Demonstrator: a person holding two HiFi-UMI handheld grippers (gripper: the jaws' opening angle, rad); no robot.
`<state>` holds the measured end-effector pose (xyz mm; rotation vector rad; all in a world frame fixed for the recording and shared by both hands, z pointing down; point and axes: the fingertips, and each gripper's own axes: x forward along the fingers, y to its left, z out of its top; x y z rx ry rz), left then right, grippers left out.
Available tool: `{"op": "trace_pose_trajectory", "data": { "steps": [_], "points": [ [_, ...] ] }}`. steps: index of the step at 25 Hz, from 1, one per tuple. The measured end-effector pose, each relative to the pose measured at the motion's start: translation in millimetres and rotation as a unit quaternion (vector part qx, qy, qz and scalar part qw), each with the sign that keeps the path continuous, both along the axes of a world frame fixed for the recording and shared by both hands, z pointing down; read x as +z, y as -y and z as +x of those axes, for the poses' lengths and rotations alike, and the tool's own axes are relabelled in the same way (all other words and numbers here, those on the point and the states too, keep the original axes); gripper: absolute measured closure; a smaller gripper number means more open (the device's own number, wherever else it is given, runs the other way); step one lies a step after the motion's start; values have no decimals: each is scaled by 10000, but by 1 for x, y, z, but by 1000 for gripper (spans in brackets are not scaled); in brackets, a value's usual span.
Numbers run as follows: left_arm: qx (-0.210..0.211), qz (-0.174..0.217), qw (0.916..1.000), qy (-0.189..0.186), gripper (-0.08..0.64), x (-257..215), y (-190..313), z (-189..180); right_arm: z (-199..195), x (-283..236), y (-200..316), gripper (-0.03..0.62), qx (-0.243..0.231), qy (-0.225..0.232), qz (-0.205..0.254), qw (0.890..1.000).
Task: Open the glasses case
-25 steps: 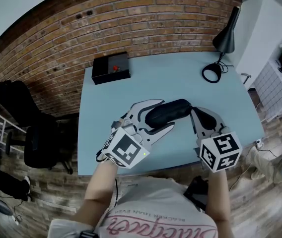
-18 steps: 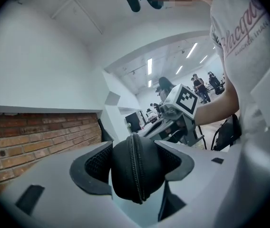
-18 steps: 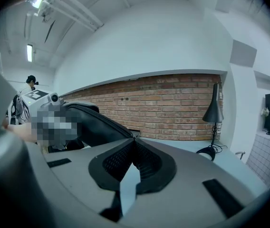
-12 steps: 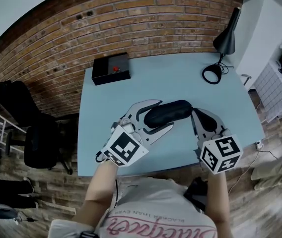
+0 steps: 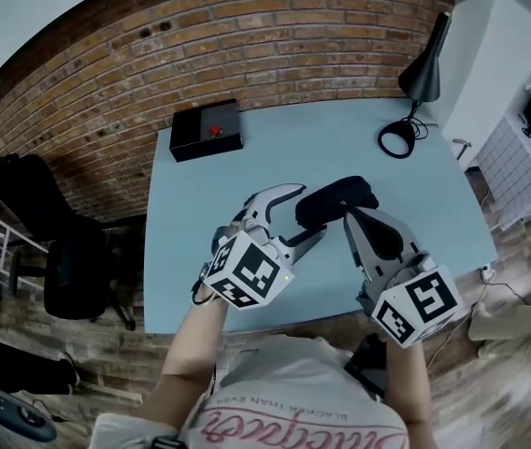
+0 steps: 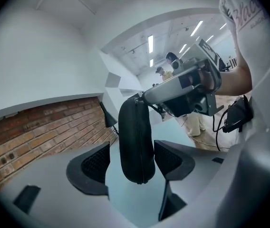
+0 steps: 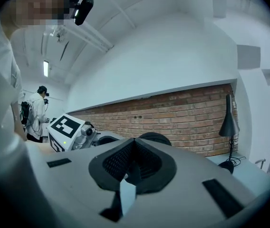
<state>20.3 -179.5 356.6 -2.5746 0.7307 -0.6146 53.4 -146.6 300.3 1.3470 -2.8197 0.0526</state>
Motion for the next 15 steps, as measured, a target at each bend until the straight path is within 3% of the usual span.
{"op": "trace_pose_trajectory", "data": {
  "steps": [4, 9, 15],
  "points": [
    [149, -11, 9997, 214, 264, 6, -2, 15, -15, 3, -5, 574, -259, -101, -34, 9996],
    [274, -192, 9994, 72, 233, 6, -5, 25, -30, 4, -19, 574, -649, -186, 3, 9977],
    [373, -567, 9976, -97, 224, 5, -9, 28, -30, 4, -14, 574, -459, -354, 163, 9982]
  ]
}}
